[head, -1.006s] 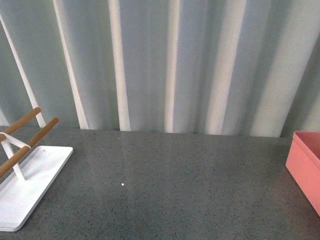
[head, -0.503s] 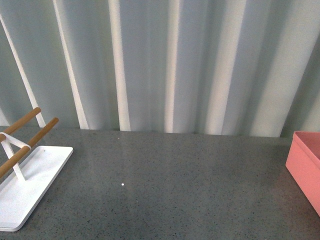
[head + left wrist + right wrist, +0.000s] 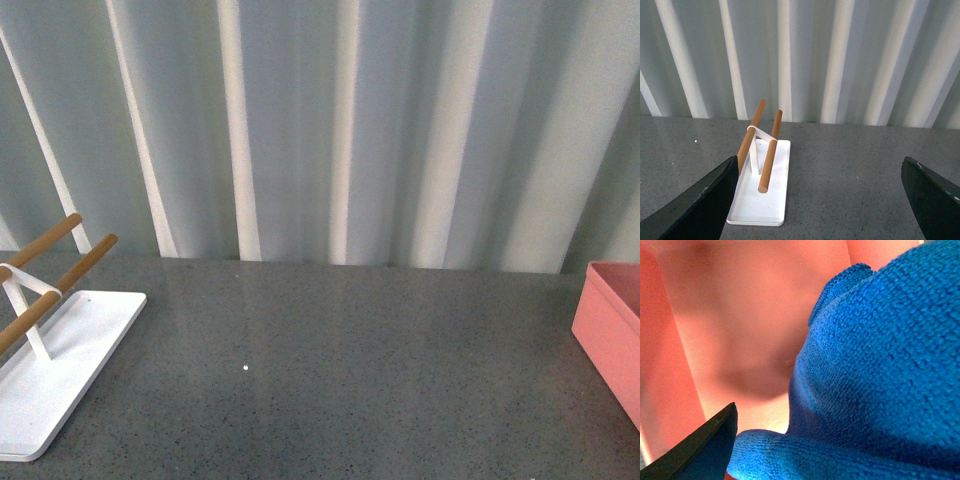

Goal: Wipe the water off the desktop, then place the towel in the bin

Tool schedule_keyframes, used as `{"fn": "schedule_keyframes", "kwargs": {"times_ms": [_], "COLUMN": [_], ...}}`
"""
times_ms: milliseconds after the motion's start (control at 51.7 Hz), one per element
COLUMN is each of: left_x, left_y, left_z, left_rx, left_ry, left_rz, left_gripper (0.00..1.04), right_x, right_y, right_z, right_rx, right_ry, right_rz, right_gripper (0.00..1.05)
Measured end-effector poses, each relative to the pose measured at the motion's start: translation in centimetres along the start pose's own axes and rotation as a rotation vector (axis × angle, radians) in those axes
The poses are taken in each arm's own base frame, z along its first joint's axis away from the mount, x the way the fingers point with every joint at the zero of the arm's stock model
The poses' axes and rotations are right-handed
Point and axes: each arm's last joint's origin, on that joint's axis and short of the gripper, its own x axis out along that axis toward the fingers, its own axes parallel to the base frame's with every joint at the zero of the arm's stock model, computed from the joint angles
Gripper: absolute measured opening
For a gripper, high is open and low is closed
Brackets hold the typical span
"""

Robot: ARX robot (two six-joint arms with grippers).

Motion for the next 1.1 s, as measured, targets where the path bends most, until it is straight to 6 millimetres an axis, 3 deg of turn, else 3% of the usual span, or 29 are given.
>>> {"fn": "schedule_keyframes", "kwargs": {"times_ms": [135,367,445,696,1102], "left_x": [0.0,0.0,0.0,0.0,0.0], "left_y": [0.0,0.0,0.0,0.0,0.0], "left_z": [0.0,0.0,0.0,0.0,0.0], "left_rx": [0.0,0.0,0.0,0.0,0.0], "left_ry": [0.0,0.0,0.0,0.0,0.0], "left_rz": [0.0,0.0,0.0,0.0,0.0], "left_gripper": [0.98,0.98,0.98,0.98,0.98], "right_x": [0.4,-1.0,-1.6,-2.6,-2.9], "right_y": [0.3,1.0,1.3,2.1,-0.4], "right_z": [-0.3,-0.5,-0.9,-2.4,-3.0], "right_rx": [-0.009,-0.123,-0.127,-0.187,-0.151], "right_ry": [-0.003,-0.069,-0.073,-0.061,-0.078], "right_rz": [0.081,0.029,0.113,0.036,0.011], "right_gripper": [0.98,0.98,0.98,0.98,0.98]}}
